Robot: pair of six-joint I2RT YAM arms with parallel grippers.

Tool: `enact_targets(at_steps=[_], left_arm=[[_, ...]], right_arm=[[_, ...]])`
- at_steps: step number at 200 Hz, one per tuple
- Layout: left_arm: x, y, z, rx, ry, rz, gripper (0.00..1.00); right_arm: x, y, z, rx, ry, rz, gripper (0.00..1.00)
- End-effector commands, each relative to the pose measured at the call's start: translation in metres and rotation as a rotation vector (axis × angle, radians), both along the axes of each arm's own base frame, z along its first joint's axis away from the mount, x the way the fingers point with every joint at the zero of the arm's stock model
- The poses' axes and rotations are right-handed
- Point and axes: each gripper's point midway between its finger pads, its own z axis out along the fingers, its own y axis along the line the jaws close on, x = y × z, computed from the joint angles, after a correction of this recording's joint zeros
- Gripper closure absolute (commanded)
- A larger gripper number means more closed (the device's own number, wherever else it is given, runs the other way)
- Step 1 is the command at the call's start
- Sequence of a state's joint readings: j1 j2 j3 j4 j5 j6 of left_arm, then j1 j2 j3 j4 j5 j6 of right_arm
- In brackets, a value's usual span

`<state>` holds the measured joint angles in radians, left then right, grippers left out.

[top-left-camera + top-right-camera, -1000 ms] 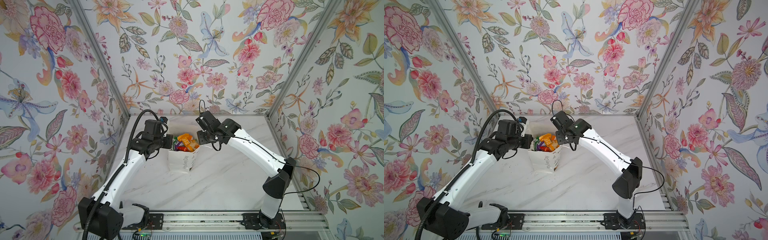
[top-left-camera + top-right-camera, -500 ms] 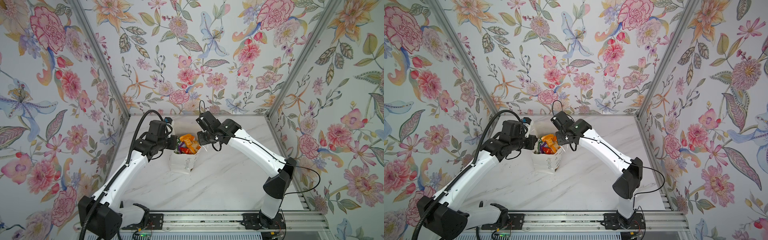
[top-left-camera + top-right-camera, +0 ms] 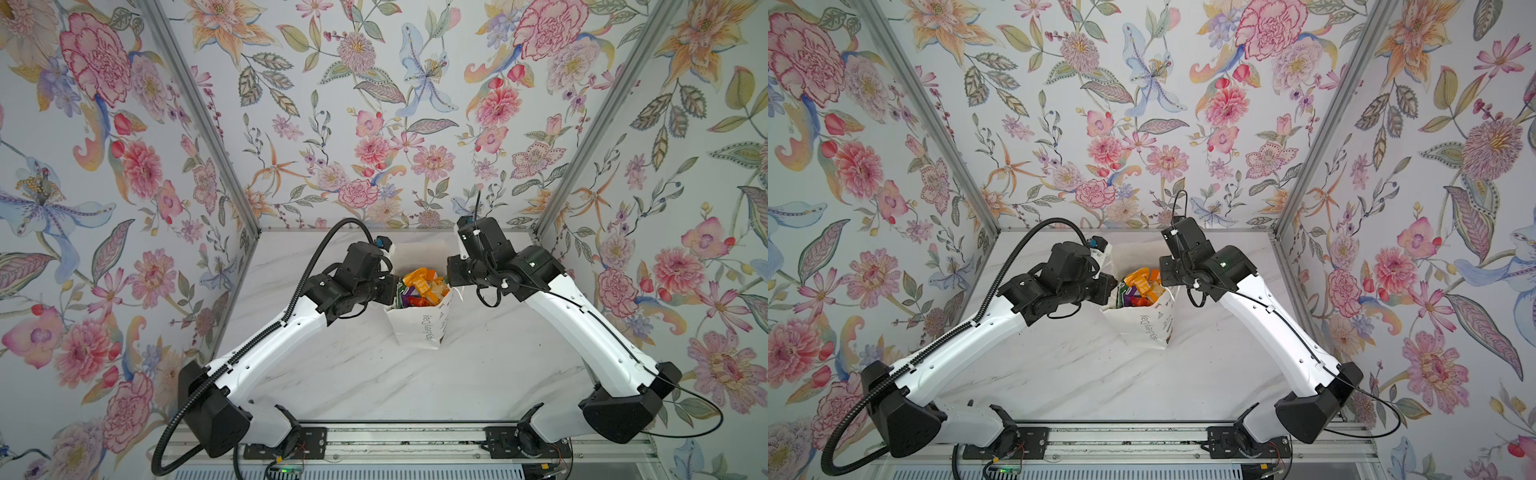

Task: Place the snacks into the paper bag
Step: 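Raise the right gripper from the bag while the left gripper releases the bag rim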

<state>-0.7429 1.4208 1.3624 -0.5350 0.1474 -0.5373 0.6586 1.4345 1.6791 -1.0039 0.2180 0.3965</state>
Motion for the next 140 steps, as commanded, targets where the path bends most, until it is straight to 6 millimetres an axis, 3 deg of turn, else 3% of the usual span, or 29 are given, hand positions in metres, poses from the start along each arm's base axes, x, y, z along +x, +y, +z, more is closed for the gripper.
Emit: enact_targets(at_steps=[1, 57, 70, 88, 140], left_arm=[[0.004, -0.03, 0.049, -0.14, -0.109, -0.014, 1.0], [0.003, -0.033, 0.037, -0.105, -0.099, 0.036, 1.0], [0.003, -0.031, 0.033, -0.097, -0.098, 0.044, 0.93], [0.004, -0.028, 0.032, -0.083, -0.109, 0.058, 0.85], [0.014, -0.017, 0.052, -0.083, -0.171, 0.089, 0.62]], right_arm=[[0.008, -0.004, 0.012, 0.088, -0.061, 0.0, 1.0], [0.005, -0.021, -0.016, 0.11, -0.012, -0.013, 1.0], [0.005, -0.021, -0.019, 0.116, -0.008, -0.012, 1.0], [0.006, -0.021, -0.023, 0.117, -0.002, -0.012, 0.91], [0.008, -0.025, -0.025, 0.111, -0.002, -0.026, 0.73]])
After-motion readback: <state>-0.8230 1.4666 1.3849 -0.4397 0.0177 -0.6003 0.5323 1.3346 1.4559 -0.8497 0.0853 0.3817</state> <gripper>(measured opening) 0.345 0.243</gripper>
